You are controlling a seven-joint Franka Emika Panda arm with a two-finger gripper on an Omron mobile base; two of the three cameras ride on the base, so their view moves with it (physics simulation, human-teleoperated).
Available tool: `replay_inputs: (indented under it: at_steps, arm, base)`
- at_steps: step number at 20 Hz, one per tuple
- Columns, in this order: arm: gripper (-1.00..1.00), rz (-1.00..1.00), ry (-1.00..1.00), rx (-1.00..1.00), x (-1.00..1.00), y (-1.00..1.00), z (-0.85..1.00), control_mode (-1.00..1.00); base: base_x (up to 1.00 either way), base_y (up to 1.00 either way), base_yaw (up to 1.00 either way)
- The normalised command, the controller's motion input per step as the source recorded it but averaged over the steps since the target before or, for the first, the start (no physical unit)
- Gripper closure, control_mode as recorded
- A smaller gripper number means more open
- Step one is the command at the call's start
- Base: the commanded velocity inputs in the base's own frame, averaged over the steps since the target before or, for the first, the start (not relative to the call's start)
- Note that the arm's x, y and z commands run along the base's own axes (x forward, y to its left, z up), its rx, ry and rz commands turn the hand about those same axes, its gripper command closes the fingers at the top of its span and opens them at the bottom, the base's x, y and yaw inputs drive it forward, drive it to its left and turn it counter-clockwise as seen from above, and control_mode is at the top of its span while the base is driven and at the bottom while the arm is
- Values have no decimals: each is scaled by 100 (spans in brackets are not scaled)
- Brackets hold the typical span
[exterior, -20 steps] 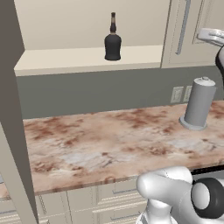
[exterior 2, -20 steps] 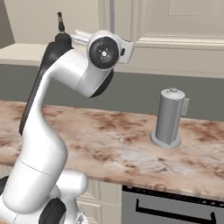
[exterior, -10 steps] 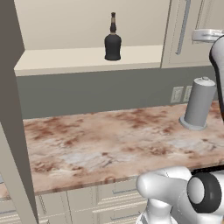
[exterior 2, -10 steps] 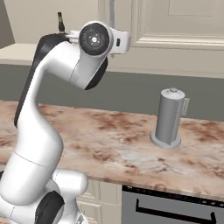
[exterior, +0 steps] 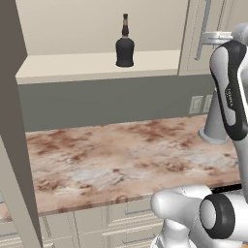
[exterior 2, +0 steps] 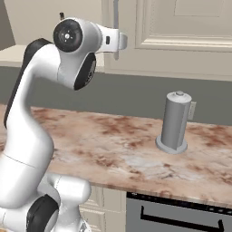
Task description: Open the cabinet directly in front. Then move the liquor and the mug to the dining counter with the jar on it.
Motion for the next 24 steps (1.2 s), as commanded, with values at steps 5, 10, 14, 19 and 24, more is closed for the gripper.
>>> replay_inputs:
  at_steps: [5, 10, 14, 19, 24]
  arm:
    - [-100, 1, 0, 2, 50, -22, 0, -100]
    - [-100, 0, 0, 1, 48, -6, 0, -100]
    - [-100, 0, 0, 0, 65, -1, 0, -100]
    - [-100, 0, 0, 0, 70, -8, 0, -100]
    - [-100, 1, 0, 0, 77, -3, -6, -100]
  base:
    - [0, 0, 0]
    - [0, 0, 0]
    - [0, 0, 0]
    - [0, 0, 0]
    - [0, 0, 0]
